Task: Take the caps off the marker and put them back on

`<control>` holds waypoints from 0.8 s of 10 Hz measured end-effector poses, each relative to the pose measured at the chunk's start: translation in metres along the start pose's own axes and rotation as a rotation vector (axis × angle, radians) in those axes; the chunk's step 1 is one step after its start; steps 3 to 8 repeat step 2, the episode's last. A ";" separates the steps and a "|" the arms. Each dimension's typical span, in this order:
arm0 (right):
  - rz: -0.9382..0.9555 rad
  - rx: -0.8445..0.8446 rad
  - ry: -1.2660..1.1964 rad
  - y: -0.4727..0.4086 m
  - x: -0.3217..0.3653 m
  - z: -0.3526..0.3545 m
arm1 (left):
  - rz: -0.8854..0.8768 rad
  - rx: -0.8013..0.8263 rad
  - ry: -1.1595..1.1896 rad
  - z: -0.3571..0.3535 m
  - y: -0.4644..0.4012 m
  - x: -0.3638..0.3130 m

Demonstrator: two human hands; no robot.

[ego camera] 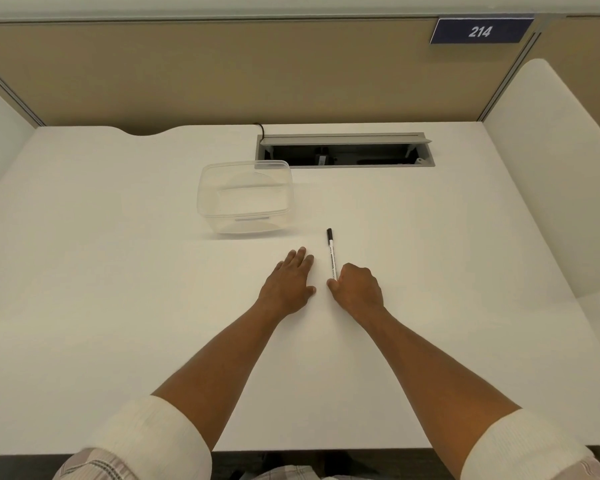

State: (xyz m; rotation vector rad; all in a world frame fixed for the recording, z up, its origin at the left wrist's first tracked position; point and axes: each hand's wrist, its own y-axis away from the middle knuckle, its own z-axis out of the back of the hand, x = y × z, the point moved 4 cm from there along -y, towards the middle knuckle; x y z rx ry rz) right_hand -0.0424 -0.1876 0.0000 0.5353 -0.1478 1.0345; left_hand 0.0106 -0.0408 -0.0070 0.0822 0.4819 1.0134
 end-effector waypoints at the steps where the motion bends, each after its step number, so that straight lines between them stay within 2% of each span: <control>1: 0.006 -0.005 -0.007 0.002 0.000 0.000 | -0.007 -0.012 0.008 0.000 0.000 -0.001; 2: -0.007 -0.110 -0.086 0.003 -0.004 0.002 | -0.007 -0.023 0.028 0.002 0.001 -0.002; 8: -0.007 -0.110 -0.086 0.003 -0.004 0.002 | -0.007 -0.023 0.028 0.002 0.001 -0.002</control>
